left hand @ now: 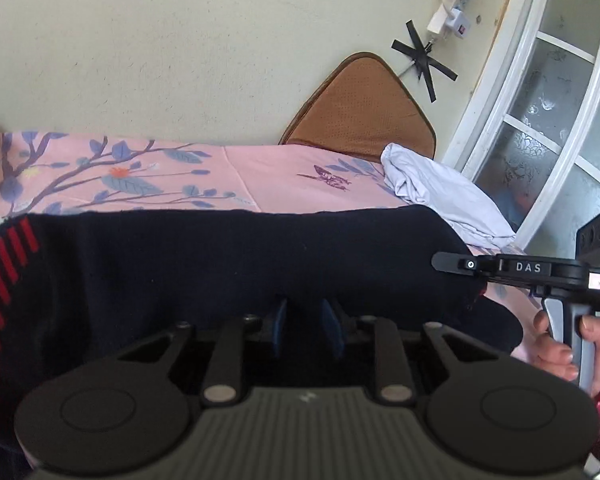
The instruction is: Fold small clothes
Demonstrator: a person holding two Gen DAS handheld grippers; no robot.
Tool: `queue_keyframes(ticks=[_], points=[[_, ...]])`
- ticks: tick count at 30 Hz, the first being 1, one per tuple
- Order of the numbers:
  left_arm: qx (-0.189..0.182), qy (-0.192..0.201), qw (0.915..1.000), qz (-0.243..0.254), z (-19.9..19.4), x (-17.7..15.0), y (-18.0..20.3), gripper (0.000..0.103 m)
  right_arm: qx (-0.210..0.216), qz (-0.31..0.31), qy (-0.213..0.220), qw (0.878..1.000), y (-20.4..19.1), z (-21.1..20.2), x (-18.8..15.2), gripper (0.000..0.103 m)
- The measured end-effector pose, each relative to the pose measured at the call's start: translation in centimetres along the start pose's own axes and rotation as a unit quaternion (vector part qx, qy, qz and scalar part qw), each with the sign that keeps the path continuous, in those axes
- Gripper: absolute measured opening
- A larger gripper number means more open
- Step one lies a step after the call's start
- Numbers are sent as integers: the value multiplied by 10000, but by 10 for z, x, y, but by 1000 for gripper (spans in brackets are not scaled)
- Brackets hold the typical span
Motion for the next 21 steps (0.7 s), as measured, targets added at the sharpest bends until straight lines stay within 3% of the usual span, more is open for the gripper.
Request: queue_keyframes(ticks=[5, 9, 11, 17, 20, 21], points=[[-209, -27, 9989, -414, -7, -2, -15, 18, -241, -298, 74, 9992, -10, -1, -3, 1], [-443, 791, 9933, -720, -41, 5, -29, 23, -30, -489, 291, 9984, -40, -13, -1, 19], [-479, 1054, 9886, -960, -51, 9, -39, 23, 81, -874, 333, 9956, -65, -11, 2, 20], [46, 526, 9926, -1097, -32, 7, -54, 21, 576, -1522, -1, 9867, -133, 33, -4, 20], [241, 210, 9923, -1194, -22, 2, -64, 20, 542, -1684, -618, 9823, -143, 65, -23, 21], [224, 210, 9921, -1216, -22, 2, -65, 20, 537, -1823, -484, 9806, -144, 64, -30, 22]])
Point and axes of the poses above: each gripper's, at about its wrist camera, not at the fingertips, and z roughly the way its jaws point, y to its right, x to its top, the point moved 3 cm from there along z, roughly the way its jaws point, and after that the axes turned 2 degrees about z, right-handed, at the moved point
